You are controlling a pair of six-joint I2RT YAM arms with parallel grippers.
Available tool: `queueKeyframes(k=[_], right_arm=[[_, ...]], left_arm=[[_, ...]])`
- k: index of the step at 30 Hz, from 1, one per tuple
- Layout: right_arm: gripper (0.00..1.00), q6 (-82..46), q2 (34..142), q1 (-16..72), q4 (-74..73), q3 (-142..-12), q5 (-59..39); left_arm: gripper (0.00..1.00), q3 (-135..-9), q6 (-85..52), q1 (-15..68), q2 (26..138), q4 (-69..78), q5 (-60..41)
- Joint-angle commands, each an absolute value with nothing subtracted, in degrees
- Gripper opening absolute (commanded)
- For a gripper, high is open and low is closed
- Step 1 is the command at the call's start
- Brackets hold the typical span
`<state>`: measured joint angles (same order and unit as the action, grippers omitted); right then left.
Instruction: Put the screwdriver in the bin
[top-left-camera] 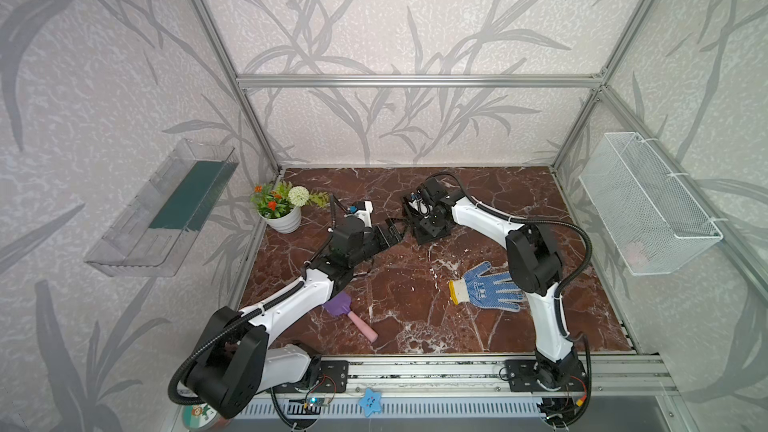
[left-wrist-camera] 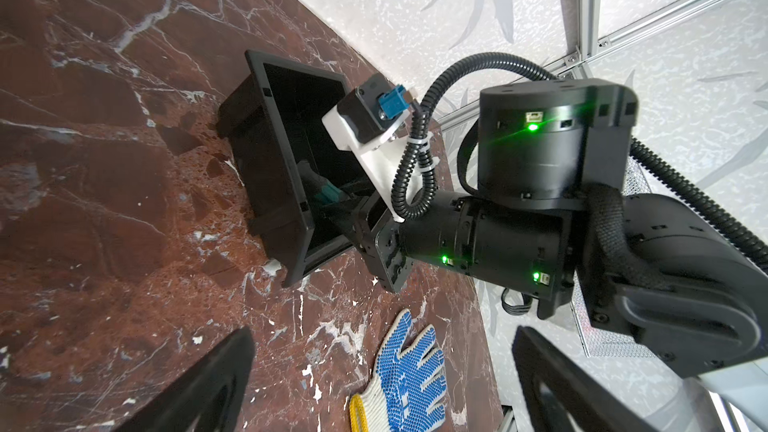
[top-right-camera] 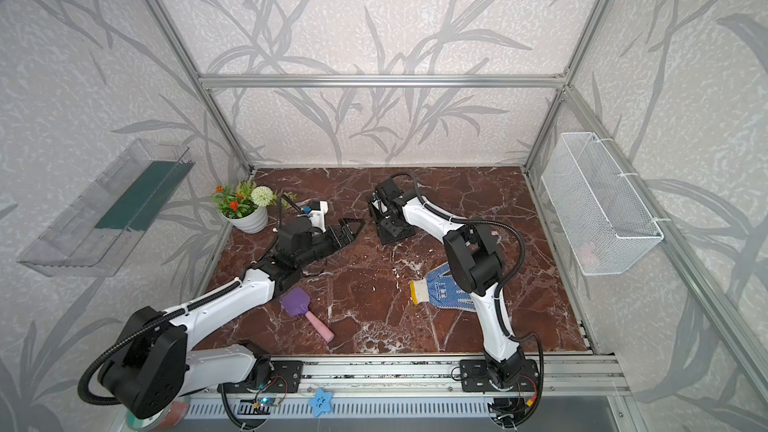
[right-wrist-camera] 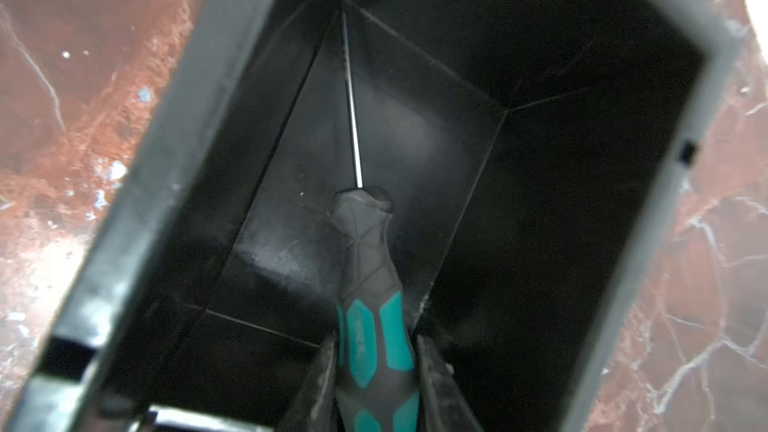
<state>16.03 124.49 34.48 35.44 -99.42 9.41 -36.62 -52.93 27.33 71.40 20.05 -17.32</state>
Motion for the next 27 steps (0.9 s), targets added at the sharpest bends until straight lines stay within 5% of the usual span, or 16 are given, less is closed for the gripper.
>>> queueKeyframes(k=[1, 27], right_arm=[[0.29, 16.7, 125.22, 34.03, 35.69, -100.99, 8.09], [0.37, 14.0, 121.6, 33.48, 35.17, -98.53, 7.49]], left_arm=[[0.99, -35.87, -51.61, 26.99, 69.82, 18.45, -15.58], [0.99, -36.63, -51.55, 24.91, 69.52, 15.48, -16.26]])
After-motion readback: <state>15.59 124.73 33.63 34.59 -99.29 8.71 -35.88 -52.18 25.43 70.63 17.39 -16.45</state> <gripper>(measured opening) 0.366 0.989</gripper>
